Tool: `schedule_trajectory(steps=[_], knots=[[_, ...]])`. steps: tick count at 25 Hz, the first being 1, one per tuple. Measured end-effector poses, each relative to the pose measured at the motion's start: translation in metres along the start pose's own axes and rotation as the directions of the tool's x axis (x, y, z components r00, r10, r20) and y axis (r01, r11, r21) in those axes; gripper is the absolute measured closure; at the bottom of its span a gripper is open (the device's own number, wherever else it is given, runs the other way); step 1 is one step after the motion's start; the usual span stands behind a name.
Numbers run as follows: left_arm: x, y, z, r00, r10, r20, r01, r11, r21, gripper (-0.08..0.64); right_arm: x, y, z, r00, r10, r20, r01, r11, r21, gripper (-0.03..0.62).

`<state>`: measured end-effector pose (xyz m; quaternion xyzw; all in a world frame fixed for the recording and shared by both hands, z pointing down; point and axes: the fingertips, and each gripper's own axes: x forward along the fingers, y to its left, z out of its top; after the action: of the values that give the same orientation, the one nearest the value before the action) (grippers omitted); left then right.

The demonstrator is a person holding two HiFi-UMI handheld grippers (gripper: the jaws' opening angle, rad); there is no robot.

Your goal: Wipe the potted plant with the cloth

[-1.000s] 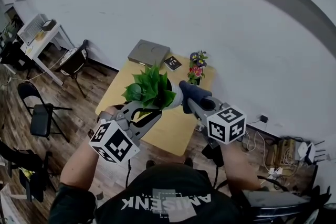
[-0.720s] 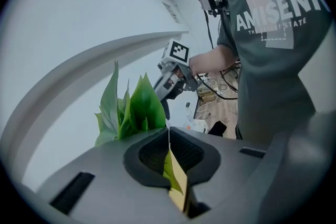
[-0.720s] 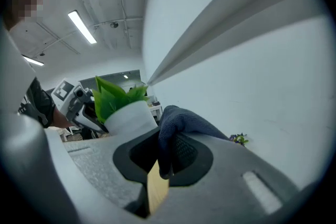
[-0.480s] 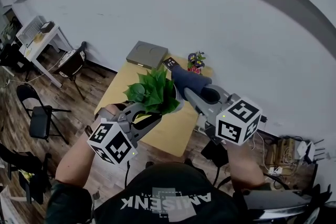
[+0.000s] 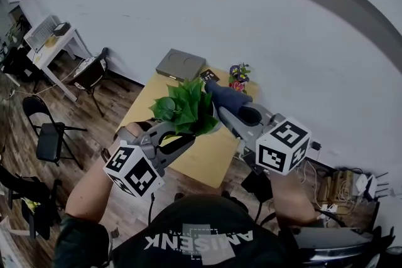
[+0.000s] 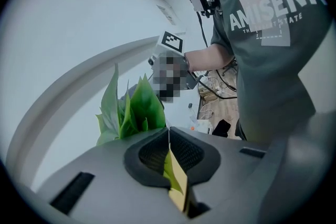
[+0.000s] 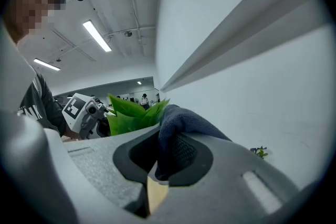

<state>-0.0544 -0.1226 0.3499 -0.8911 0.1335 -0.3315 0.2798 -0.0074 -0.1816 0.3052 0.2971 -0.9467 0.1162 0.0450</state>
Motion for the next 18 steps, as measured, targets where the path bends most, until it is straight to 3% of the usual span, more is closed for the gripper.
schedule_trajectory(steps=[11, 18], knots=[[0.003, 0.0, 0.003, 1.0, -0.007, -0.006, 0.007, 1.0, 0.007, 0.552, -0.004, -0.035, -0.06, 0.996, -0.038, -0.079, 0.049, 0.988, 0.144, 0.565], [0.008, -0.004, 0.007, 1.0, -0.028, -0.002, 0.028, 1.0, 0.005, 0.551, -0.01, -0.051, -0.095, 0.986, -0.069, -0.149, 0.095, 0.981, 0.171, 0.565]])
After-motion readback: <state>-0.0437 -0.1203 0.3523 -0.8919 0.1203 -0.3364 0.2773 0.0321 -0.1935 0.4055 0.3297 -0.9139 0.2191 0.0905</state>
